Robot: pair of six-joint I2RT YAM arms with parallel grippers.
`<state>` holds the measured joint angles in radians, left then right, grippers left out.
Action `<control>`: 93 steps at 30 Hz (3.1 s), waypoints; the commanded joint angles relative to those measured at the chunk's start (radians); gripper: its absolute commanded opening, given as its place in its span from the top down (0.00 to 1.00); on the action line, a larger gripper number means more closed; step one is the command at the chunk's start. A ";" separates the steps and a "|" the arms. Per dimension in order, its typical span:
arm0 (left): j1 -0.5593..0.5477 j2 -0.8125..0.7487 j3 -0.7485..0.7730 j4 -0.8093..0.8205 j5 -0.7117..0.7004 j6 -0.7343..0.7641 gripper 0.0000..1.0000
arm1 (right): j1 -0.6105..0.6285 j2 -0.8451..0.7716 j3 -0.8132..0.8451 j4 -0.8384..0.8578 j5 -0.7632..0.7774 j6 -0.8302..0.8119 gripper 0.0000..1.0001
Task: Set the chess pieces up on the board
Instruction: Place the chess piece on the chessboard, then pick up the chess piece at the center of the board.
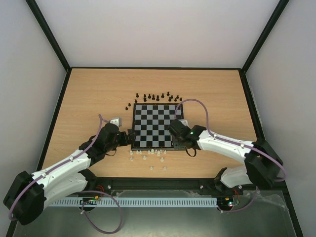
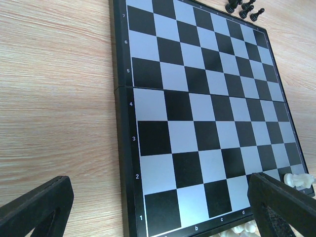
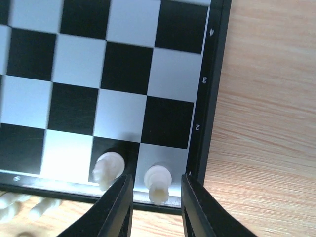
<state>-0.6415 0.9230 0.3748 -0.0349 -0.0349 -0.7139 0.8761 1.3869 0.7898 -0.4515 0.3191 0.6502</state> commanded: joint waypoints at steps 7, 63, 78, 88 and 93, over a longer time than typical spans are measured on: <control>-0.004 -0.020 0.006 -0.009 -0.016 0.011 0.00 | -0.003 -0.236 0.052 -0.126 -0.069 -0.009 0.68; -0.001 -0.050 -0.004 -0.036 -0.056 0.015 0.01 | 0.181 0.210 0.091 0.082 -0.113 -0.010 0.81; -0.002 -0.052 -0.007 -0.033 -0.050 0.011 0.00 | 0.179 0.174 0.073 0.048 -0.104 -0.001 0.84; -0.001 -0.042 -0.008 -0.019 -0.042 0.010 0.01 | 0.180 0.158 0.048 0.053 -0.119 0.000 0.85; -0.002 -0.037 -0.005 -0.013 -0.039 0.007 0.00 | 0.181 0.143 0.026 0.065 -0.130 0.003 0.85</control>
<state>-0.6411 0.8787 0.3748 -0.0723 -0.0795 -0.7052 1.0496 1.5536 0.8433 -0.3454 0.1894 0.6472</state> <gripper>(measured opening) 0.996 0.153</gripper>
